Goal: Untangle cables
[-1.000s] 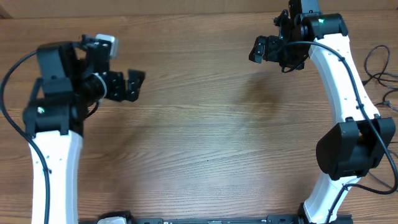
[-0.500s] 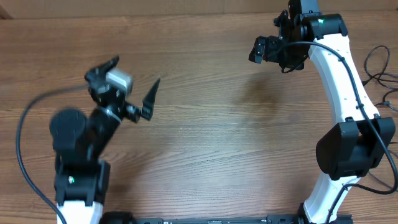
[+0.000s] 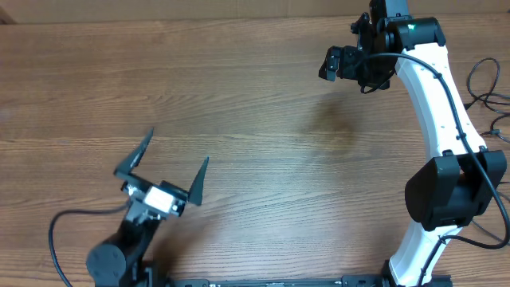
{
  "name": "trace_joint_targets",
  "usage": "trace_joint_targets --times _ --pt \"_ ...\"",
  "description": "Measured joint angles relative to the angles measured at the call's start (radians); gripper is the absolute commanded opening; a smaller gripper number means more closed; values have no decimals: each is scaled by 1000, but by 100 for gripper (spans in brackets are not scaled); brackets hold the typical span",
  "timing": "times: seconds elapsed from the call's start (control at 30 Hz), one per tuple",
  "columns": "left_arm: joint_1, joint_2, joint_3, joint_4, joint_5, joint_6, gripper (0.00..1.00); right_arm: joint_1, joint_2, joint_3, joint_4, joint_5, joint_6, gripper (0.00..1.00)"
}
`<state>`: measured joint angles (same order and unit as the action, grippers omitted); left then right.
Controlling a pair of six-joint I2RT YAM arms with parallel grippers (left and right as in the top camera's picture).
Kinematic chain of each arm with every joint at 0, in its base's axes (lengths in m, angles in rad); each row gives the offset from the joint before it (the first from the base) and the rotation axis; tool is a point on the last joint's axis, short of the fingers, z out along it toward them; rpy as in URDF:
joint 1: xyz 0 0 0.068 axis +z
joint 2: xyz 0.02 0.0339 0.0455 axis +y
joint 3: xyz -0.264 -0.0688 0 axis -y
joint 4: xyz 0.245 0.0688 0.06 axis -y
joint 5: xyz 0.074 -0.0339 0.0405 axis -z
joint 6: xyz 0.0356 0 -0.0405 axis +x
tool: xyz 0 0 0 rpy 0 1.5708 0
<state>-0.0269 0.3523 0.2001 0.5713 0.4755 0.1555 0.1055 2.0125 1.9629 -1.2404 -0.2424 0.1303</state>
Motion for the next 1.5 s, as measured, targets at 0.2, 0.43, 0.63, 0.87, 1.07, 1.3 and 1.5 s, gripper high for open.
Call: trace_joint_targets --times 0.2,0.43,0.63,0.87,1.07,1.3,1.5 --pt "0 -152 -116 4 -47 -40 100 0 0 0 0 0 0 100" --pt "0 -309 -189 -133 -172 -116 100 0 0 0 -1 0 0 100" --pt "0 -338 -191 -244 -315 -158 100 0 0 0 -1 0 0 100" --pt "0 -342 -190 -509 -441 -176 99 0 0 0 0 0 0 100" --pt "0 -339 -192 -649 -504 -203 100 0 0 0 0 0 0 100" --pt "0 -340 -192 -648 -511 -206 100 0 0 0 -1 0 0 100" --pt "0 -340 -192 -648 -511 -206 100 0 0 0 -1 0 0 100"
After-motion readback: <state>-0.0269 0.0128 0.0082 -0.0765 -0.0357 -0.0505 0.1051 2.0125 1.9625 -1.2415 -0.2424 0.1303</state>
